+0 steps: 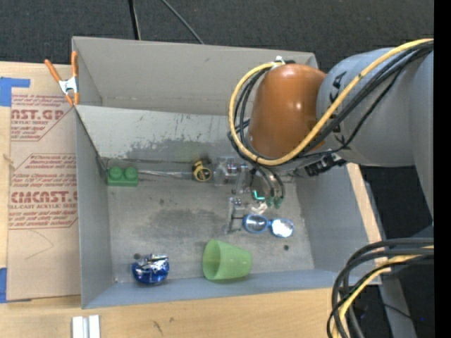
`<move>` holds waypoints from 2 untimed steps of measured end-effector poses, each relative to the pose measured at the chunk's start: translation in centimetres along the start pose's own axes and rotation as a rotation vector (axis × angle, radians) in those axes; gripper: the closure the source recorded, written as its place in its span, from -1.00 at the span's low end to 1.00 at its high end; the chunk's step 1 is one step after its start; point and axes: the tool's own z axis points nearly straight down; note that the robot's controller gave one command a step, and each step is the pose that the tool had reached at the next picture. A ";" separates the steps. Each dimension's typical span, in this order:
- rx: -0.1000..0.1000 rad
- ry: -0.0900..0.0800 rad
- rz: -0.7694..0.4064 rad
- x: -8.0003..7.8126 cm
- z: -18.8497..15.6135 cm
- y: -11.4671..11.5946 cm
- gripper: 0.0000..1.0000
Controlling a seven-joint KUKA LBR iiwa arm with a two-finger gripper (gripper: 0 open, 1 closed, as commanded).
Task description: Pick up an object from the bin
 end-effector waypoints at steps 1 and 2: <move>-0.002 -0.036 -0.188 4.3 7.7 2.1 -1.00; -0.002 -0.041 -0.361 4.7 7.8 1.5 -1.00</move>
Offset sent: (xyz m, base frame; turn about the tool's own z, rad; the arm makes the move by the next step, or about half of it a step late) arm -0.0535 0.0187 -0.0861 -0.1898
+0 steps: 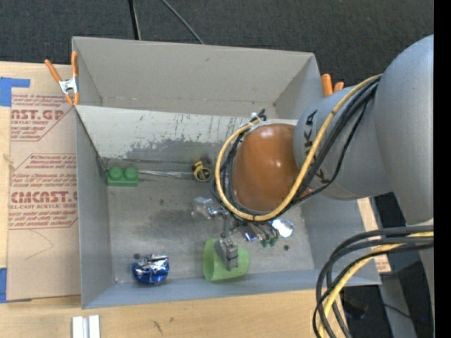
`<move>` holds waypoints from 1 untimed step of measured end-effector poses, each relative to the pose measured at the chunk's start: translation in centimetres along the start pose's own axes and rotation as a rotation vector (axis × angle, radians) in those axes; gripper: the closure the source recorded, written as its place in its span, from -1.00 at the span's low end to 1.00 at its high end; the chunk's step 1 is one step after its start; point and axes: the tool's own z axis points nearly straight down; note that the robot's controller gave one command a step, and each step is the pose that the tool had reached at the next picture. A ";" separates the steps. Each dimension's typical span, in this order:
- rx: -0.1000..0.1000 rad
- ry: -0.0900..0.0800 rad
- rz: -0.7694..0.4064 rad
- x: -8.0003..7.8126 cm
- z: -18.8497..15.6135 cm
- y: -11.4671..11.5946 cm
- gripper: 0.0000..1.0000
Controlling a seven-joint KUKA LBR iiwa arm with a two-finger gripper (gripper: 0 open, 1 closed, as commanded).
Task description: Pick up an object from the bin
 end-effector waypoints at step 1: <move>-0.004 0.004 -0.324 -1.0 0.3 1.1 -1.00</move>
Offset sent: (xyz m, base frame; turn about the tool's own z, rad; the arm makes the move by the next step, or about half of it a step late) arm -0.0041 0.0063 -0.0162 -0.3228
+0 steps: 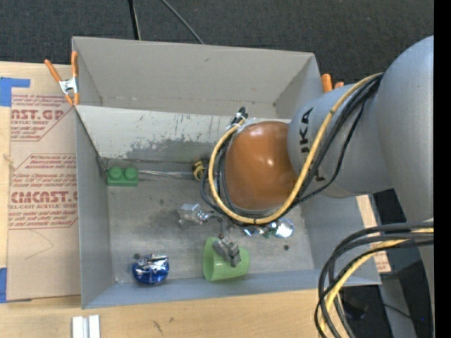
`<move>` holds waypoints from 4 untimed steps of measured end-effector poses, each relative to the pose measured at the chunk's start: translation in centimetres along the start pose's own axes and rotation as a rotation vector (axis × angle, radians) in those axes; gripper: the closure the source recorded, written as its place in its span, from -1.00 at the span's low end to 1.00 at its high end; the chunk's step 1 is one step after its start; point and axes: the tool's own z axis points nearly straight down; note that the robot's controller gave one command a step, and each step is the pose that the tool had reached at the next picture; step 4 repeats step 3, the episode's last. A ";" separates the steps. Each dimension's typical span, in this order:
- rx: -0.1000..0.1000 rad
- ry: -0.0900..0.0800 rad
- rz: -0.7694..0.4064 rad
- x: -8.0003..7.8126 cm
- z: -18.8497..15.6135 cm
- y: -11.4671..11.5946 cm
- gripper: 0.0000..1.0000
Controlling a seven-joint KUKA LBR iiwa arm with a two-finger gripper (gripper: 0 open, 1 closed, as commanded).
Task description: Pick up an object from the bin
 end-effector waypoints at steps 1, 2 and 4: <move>0.000 0.018 -0.275 1.4 0.2 -0.3 -1.00; 0.002 0.043 -0.272 2.1 0.1 -0.8 1.00; -0.006 0.019 -0.254 -1.0 -12.0 -0.9 1.00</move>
Offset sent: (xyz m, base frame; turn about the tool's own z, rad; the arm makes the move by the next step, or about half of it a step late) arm -0.0263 -0.0064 -0.0193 -0.3447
